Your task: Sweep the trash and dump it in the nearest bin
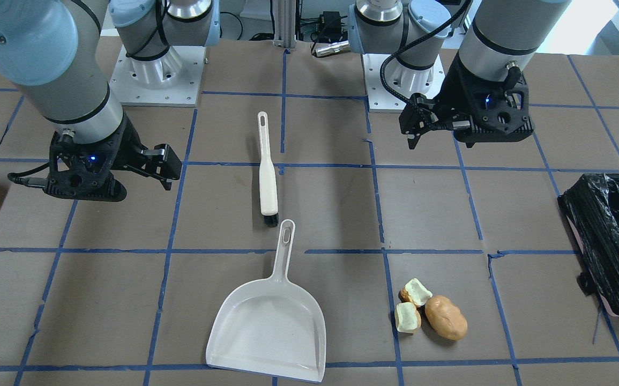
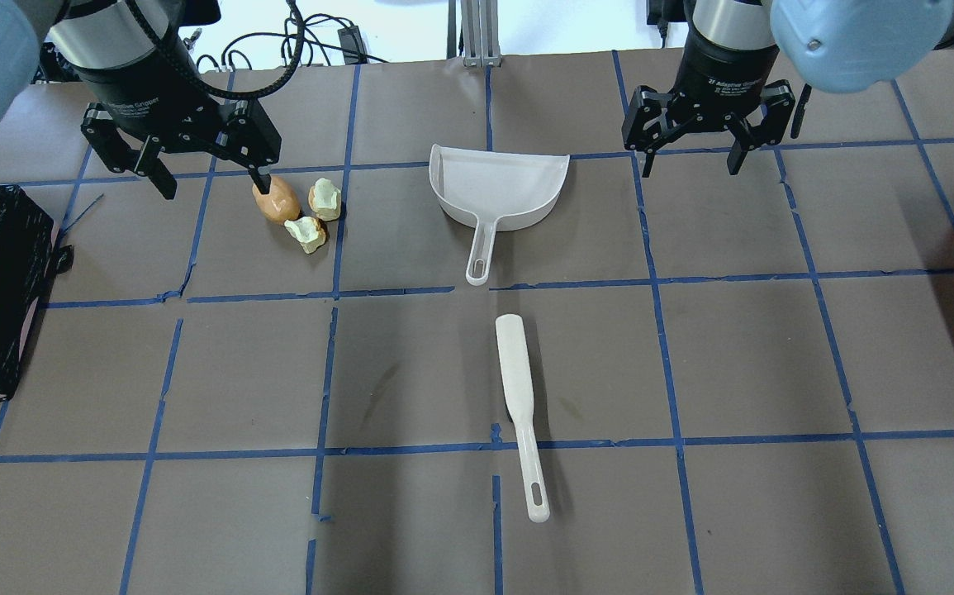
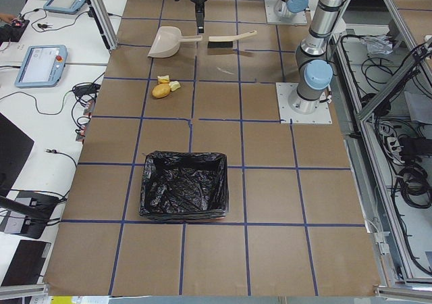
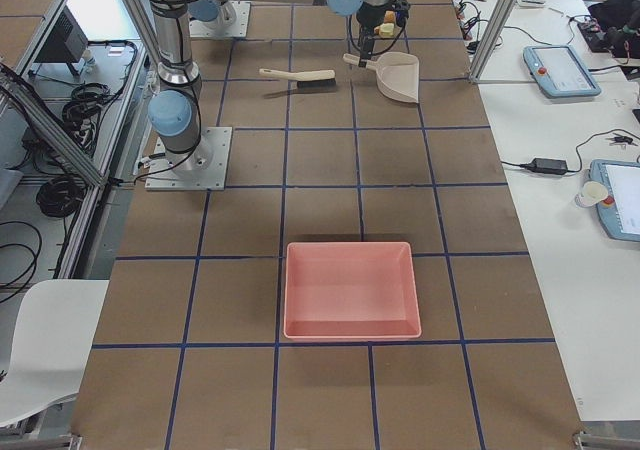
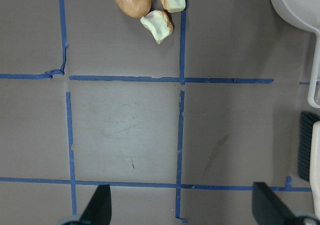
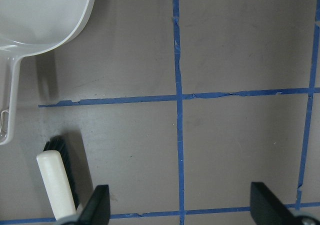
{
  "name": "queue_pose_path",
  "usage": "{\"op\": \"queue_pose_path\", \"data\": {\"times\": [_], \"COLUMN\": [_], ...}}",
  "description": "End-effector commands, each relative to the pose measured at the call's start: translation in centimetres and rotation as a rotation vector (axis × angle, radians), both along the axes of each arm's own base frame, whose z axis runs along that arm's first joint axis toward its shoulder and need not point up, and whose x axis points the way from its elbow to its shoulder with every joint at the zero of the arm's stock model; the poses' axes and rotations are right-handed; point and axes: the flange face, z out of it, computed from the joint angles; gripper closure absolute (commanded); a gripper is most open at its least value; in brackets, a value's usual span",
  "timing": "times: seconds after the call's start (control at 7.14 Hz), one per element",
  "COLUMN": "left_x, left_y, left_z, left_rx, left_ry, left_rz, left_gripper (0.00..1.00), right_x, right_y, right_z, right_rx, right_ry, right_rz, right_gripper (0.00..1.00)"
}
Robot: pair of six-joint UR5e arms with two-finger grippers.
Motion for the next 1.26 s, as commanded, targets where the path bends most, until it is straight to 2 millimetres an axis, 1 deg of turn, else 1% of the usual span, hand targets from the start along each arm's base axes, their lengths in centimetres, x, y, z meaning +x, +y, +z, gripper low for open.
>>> {"op": "queue_pose_path", "data": {"times": [0.0, 0.14, 0.28, 0.42, 0.56, 0.7, 0.84, 0.98, 1.12], "left_x": [-2.2, -5.4, -6.1, -6.3, -6.9, -7.0, -7.6, -10.0, -11.1], "left_y": [-0.9, -1.4, -2.3, -3.0, -3.3, -3.4, -3.0, -1.6, -1.5], "left_z": [-2.5, -4.4, -7.0, -8.8, -10.6, -10.8, -11.5, -12.7, -13.4], "left_rx": [0.015, -0.030, -0.047, -0.071, -0.062, -0.066, -0.051, -0.043, -0.092], "left_ry": [0.037, 0.036, 0.039, 0.043, 0.042, 0.041, 0.042, 0.038, 0.046], "left_rz": [-0.034, -0.105, -0.118, -0.119, -0.123, -0.129, -0.137, -0.184, -0.192], "left_gripper": [0.00, 0.00, 0.00, 0.00, 0.00, 0.00, 0.00, 0.00, 0.00], "right_x": [0.3, 0.4, 1.1, 2.5, 4.3, 6.0, 6.9, 7.3, 7.7], "right_y": [0.3, 0.6, 1.3, 2.9, 4.6, 7.4, 10.4, 13.5, 16.9], "right_z": [0.1, -0.2, -1.1, -1.1, -2.6, -3.7, -5.9, -8.1, -9.9], "right_rx": [-0.001, 0.008, 0.027, 0.010, 0.004, -0.023, -0.046, -0.073, -0.097], "right_ry": [-0.004, -0.004, -0.012, -0.023, -0.020, -0.022, -0.022, -0.028, -0.033], "right_rz": [0.001, 0.001, -0.006, 0.007, -0.002, 0.003, -0.015, -0.038, -0.070], "right_gripper": [0.00, 0.00, 0.01, 0.02, 0.02, 0.02, 0.02, 0.01, 0.01]}}
